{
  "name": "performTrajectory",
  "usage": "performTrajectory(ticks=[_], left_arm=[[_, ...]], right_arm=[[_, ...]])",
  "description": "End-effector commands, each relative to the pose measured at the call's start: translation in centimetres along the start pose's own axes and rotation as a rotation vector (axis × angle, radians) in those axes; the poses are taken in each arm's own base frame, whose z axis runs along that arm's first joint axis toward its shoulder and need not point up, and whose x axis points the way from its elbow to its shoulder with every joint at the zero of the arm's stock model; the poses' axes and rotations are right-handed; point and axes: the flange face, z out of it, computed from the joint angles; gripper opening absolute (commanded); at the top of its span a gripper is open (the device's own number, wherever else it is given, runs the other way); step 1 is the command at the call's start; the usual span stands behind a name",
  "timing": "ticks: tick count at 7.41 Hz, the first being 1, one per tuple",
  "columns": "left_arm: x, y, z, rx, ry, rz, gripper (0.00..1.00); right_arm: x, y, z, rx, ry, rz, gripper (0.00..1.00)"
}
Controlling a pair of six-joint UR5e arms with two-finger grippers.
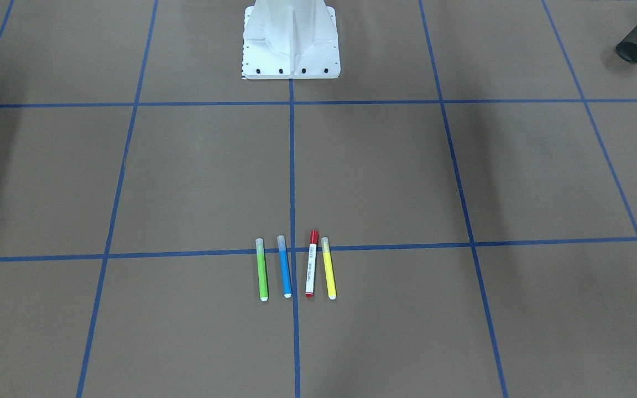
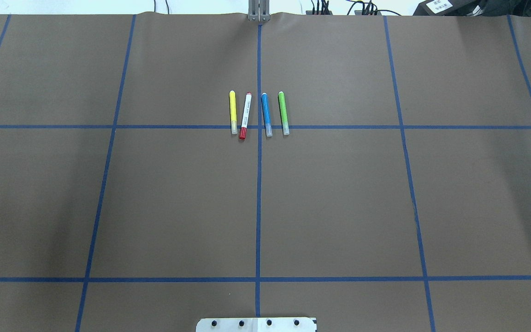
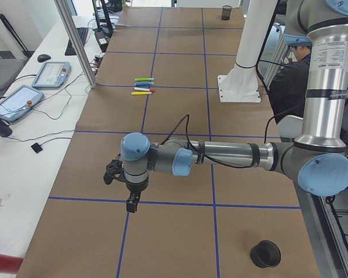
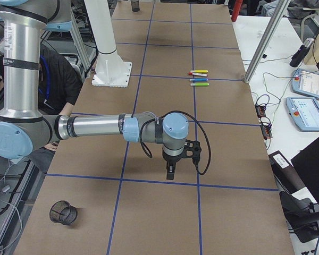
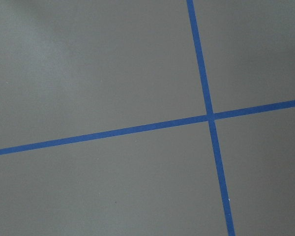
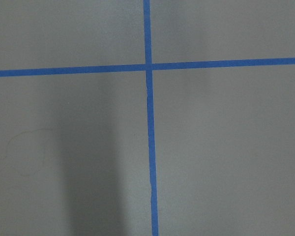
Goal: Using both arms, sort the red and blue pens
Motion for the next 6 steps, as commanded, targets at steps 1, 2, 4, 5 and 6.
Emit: performTrajectory(ticks=[1, 2, 4, 5, 6], left_arm=[[1.1, -0.5, -0.9, 0.021, 0.002, 0.019, 1.0], [3.0, -1.7, -1.0, 0.022, 0.006, 0.05, 1.0], [6.1, -4.6, -2.4, 0.062, 0.011, 0.119, 1.0], [9.4, -5.8, -0.7, 0.025, 0.018, 0.167, 1.0], [10.0, -6.2, -0.2, 0.014, 0.019, 0.135, 1.0]], right_arm=[[-1.3, -1.0, -1.2, 0.027, -0.003, -0.025, 1.0], [-4.9, -4.0, -4.5, 0.092, -0.003, -0.094, 1.0], [-10.7, -7.5, -6.2, 0.125, -0.023, -0.205, 1.0], [-12.2, -7.4, -6.2, 0.13, -0.021, -0.236, 1.0], [-12.9, -7.1, -7.0, 0.167, -0.025, -0.274, 1.0]])
